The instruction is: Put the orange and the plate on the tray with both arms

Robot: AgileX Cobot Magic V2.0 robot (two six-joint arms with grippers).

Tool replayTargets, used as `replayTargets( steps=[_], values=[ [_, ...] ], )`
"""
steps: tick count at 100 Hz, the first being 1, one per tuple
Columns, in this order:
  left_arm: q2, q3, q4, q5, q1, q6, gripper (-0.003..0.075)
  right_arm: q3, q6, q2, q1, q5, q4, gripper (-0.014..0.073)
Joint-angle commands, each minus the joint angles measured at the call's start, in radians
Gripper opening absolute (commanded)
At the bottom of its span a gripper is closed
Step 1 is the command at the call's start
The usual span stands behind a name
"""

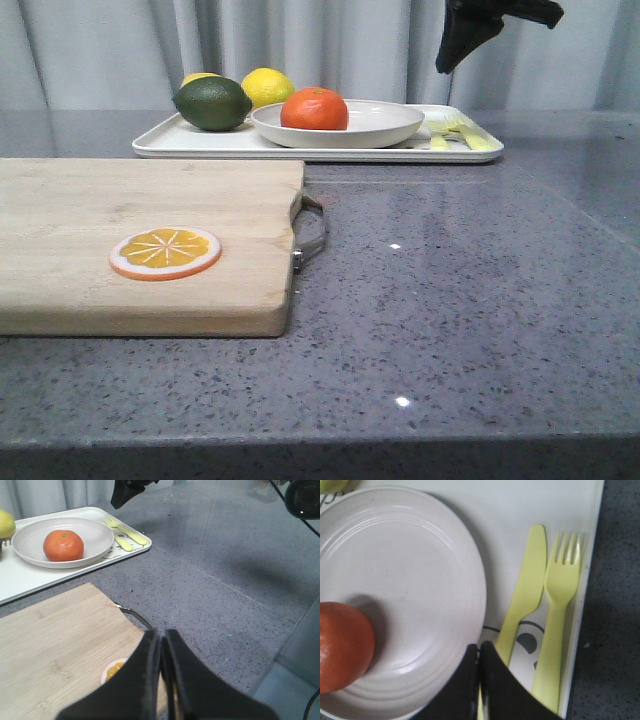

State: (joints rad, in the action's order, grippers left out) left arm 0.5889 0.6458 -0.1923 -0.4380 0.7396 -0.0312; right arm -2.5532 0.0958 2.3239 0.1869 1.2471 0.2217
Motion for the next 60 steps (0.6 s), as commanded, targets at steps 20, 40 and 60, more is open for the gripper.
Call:
replayTargets(
  steps=[20,40,60],
  values=[
    [0.001,0.026,-0.009,0.075,0.001,0.008,-0.0020,-0.032,-0.007,-0.144,0.051,0.019,-0.036,-0.0067],
    [0.001,0.026,-0.009,0.075,0.001,0.008,-0.0020,-0.031,-0.007,-0.191,0.053,0.031,-0.037,-0.0067],
    [0.001,0.026,-0.009,0.075,0.001,0.008,-0.0020,-0.030,-0.008,-0.243,0.053,0.051,-0.047,-0.0067]
  ],
)
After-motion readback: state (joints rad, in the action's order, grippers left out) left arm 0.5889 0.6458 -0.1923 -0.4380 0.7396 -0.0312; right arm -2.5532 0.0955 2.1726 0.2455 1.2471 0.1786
